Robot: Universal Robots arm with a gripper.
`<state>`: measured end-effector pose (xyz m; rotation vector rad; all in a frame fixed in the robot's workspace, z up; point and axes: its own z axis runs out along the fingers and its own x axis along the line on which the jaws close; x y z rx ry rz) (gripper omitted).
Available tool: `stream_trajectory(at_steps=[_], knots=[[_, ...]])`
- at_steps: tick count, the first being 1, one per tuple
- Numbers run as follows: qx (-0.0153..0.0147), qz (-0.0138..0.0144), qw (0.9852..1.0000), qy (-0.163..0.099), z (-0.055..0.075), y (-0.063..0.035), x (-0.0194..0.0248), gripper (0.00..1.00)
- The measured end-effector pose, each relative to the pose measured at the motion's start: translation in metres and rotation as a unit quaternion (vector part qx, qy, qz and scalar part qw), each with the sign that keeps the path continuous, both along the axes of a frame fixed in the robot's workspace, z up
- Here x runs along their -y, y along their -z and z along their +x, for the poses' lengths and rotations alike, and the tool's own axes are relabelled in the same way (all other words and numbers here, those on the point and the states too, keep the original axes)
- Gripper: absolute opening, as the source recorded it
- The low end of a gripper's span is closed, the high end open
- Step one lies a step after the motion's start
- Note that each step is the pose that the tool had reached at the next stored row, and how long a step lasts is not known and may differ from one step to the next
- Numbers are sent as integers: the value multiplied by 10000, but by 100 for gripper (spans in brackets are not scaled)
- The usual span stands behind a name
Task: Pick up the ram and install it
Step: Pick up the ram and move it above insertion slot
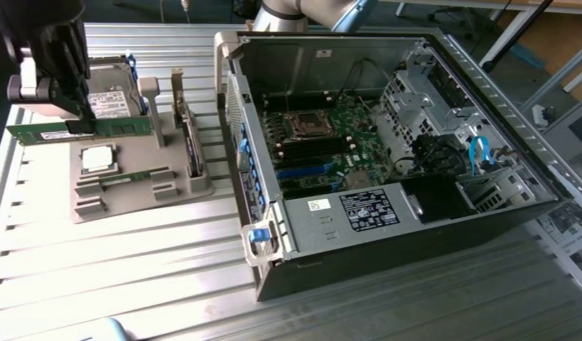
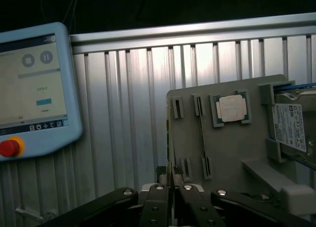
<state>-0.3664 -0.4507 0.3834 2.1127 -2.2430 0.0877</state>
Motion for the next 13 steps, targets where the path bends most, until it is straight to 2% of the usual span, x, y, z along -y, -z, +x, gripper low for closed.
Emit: stream_trajectory(at_steps=[13], knots=[[0, -4, 10000, 18, 0, -68, 1, 14]])
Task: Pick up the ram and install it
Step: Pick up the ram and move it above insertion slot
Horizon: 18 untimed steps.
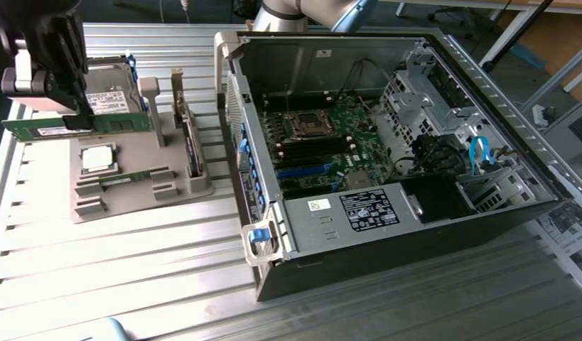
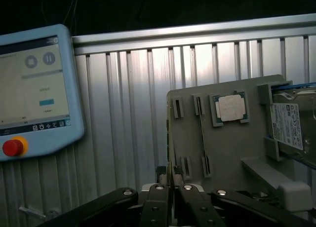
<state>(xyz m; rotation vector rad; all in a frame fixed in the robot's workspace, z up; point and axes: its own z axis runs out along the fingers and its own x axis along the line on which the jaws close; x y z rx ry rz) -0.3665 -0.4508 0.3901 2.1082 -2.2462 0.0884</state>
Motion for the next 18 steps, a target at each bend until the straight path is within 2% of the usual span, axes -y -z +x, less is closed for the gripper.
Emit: stream_trajectory(at_steps=[18], knots=[[0, -1, 10000, 27, 1, -69, 6, 14]])
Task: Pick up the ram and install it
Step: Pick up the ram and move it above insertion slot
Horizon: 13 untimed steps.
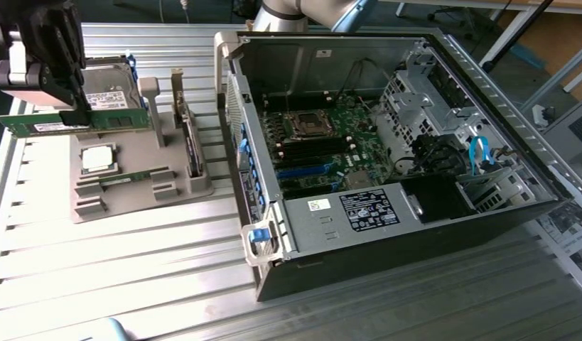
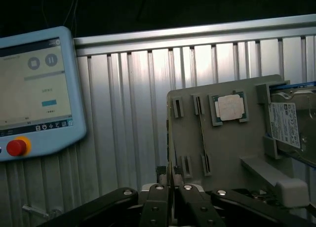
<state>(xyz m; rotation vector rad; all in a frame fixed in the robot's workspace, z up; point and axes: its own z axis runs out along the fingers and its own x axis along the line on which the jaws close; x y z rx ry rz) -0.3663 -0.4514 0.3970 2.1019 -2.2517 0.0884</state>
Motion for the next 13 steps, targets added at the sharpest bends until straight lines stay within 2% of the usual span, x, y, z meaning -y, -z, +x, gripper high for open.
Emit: stream_trajectory(at_steps=[13], knots=[[-1, 0, 10000, 24, 1, -27, 11, 14]])
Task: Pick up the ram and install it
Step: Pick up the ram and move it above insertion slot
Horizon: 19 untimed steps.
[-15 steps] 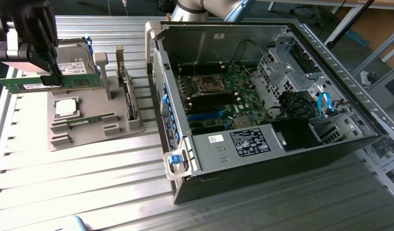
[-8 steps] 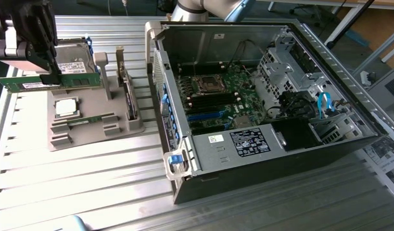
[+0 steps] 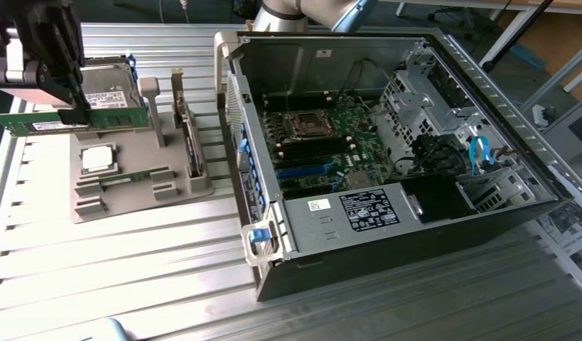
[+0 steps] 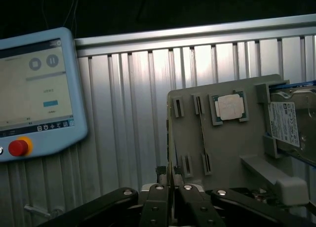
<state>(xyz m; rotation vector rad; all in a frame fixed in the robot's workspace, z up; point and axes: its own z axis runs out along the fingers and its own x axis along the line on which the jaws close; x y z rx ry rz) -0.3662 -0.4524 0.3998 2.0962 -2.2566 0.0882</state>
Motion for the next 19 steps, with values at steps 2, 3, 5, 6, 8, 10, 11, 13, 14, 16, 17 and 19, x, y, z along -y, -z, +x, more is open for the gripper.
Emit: stream_trajectory(at_steps=[2, 3, 5, 6, 8, 10, 11, 13, 14, 16, 17, 19], knots=[[1, 1, 10000, 3, 0, -10, 1, 14], [0, 0, 10000, 5, 0, -23, 2, 14], [0, 1, 10000, 7, 1, -34, 3, 14], [0, 0, 10000, 8, 1, -40, 4, 14], [0, 0, 10000, 11, 2, -53, 5, 14], [-1, 0, 10000, 14, 3, -70, 7, 14], [-1, 0, 10000, 16, 3, -80, 7, 14], [-3, -1, 10000, 18, 12, -94, 8, 14], [-6, -3, 10000, 18, 21, -95, 8, 14], [-12, -5, 10000, 19, 41, -97, 8, 14], [-15, -5, 10000, 19, 51, -98, 8, 14], [-21, -5, 10000, 19, 70, -99, 8, 14]])
